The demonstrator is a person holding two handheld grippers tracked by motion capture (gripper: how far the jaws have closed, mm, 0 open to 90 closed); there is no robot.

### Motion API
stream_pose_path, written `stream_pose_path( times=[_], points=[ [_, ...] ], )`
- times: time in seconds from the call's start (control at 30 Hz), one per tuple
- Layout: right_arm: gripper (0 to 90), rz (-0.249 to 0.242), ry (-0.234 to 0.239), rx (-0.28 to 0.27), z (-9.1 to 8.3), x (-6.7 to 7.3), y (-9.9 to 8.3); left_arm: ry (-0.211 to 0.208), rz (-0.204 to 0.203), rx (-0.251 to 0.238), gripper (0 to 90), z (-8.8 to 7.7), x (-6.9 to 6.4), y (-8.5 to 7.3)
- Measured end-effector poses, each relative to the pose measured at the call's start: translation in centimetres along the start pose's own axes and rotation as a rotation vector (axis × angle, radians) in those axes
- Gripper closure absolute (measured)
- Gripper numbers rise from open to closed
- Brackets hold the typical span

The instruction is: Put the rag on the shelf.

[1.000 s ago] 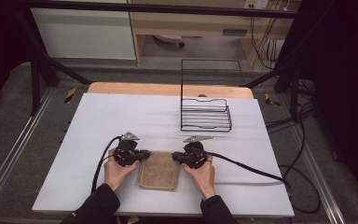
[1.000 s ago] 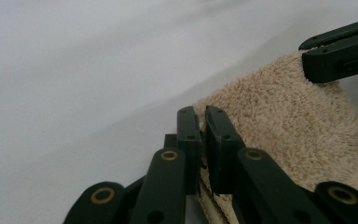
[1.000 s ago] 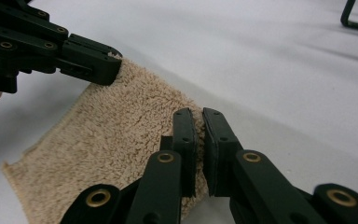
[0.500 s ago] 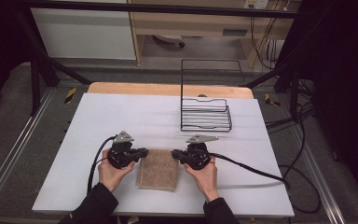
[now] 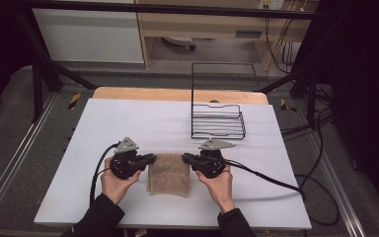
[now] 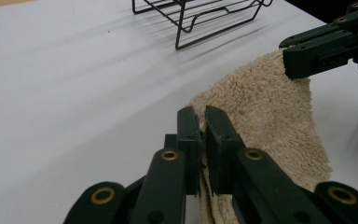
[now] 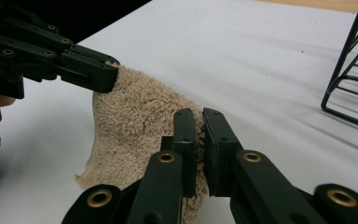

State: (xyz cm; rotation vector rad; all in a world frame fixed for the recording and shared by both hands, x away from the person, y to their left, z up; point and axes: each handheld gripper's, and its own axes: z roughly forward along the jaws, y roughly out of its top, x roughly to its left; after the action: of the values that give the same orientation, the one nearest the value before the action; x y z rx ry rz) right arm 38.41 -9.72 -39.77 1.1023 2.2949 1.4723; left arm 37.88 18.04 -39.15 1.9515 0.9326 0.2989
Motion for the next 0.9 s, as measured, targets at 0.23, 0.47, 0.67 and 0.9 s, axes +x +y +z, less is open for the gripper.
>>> stream_pose_path(
  times=[0.23,0.47,0.67,0.9],
  points=[
    [84.8,-0.019,0.003,-0.027,-0.7,0.1,0.4,0.008,0.022,-0.033,84.7,-0.5,-0.6,0.3],
    [84.9,-0.063,-0.002,-0.054,-1.5,0.7,1.3,0.020,0.025,-0.079,84.7,-1.3,-0.9,0.7],
    [84.9,-0.092,-0.006,-0.077,-2.3,1.0,2.0,0.023,0.039,-0.116,84.6,-1.9,-1.4,1.1],
    [84.9,-0.109,-0.012,-0.099,-3.1,1.2,2.6,0.024,0.046,-0.147,84.6,-2.4,-1.8,1.8]
  ],
)
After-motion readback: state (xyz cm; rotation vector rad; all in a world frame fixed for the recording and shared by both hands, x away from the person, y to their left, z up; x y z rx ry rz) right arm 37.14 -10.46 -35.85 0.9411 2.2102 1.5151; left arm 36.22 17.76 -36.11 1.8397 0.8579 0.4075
